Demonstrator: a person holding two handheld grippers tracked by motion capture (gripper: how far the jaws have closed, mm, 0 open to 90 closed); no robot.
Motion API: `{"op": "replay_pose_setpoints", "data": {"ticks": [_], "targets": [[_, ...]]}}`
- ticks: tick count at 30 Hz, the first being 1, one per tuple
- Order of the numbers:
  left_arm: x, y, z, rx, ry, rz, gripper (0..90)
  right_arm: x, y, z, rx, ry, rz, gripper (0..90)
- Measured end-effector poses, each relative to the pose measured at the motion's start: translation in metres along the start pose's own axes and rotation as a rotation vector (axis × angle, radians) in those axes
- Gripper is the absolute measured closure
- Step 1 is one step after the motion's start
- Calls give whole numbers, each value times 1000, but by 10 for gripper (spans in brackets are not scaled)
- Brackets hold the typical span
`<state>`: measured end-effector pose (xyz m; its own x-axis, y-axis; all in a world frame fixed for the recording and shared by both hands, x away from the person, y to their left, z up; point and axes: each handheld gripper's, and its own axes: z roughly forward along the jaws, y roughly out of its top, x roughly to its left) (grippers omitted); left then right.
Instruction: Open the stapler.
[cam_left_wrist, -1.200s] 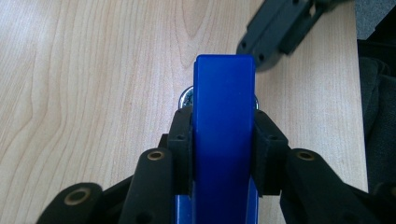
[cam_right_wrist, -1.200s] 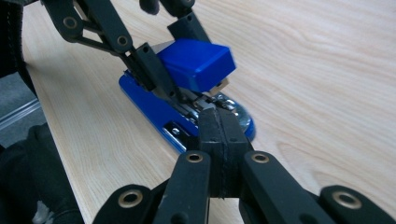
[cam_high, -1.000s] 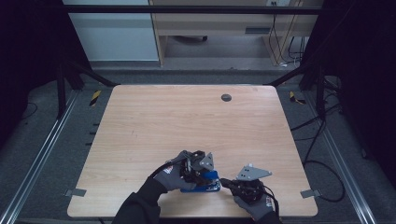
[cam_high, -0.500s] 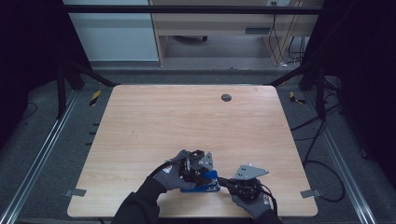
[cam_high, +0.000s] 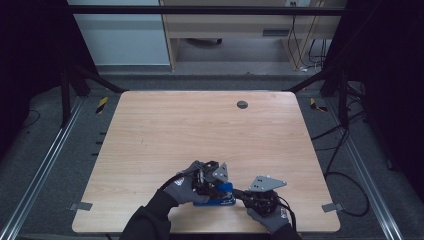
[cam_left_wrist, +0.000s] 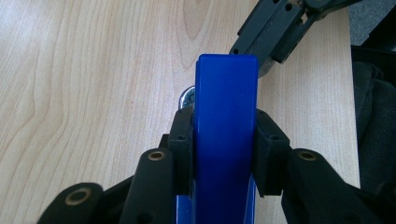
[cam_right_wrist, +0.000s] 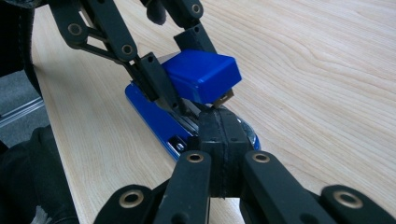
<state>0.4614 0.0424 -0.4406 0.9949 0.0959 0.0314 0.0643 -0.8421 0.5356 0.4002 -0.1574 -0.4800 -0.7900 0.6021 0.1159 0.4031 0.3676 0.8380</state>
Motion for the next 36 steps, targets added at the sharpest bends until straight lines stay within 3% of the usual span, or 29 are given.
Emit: {"op": "replay_pose_setpoints", "data": {"ticks": [5,11,18,23,30,36], "targets": [[0,-3,-4,-13,12,-20,595,0,0,1,4,-2,-2,900],[-3,-10,-21,-49,42,-52,553,0,0,1,1,-2,0,900],[-9,-17,-40,-128,100,-108,549,0,0,1,-3,1,3,900],[-12,-22,-49,-224,144,-172,580,0,0,1,-4,-1,8,900],[-14,-28,-48,-283,245,-251,632,0,0,1,-5,0,10,900],[-19,-39,-48,-394,353,-352,698,0,-1,2,-7,0,13,900]]}}
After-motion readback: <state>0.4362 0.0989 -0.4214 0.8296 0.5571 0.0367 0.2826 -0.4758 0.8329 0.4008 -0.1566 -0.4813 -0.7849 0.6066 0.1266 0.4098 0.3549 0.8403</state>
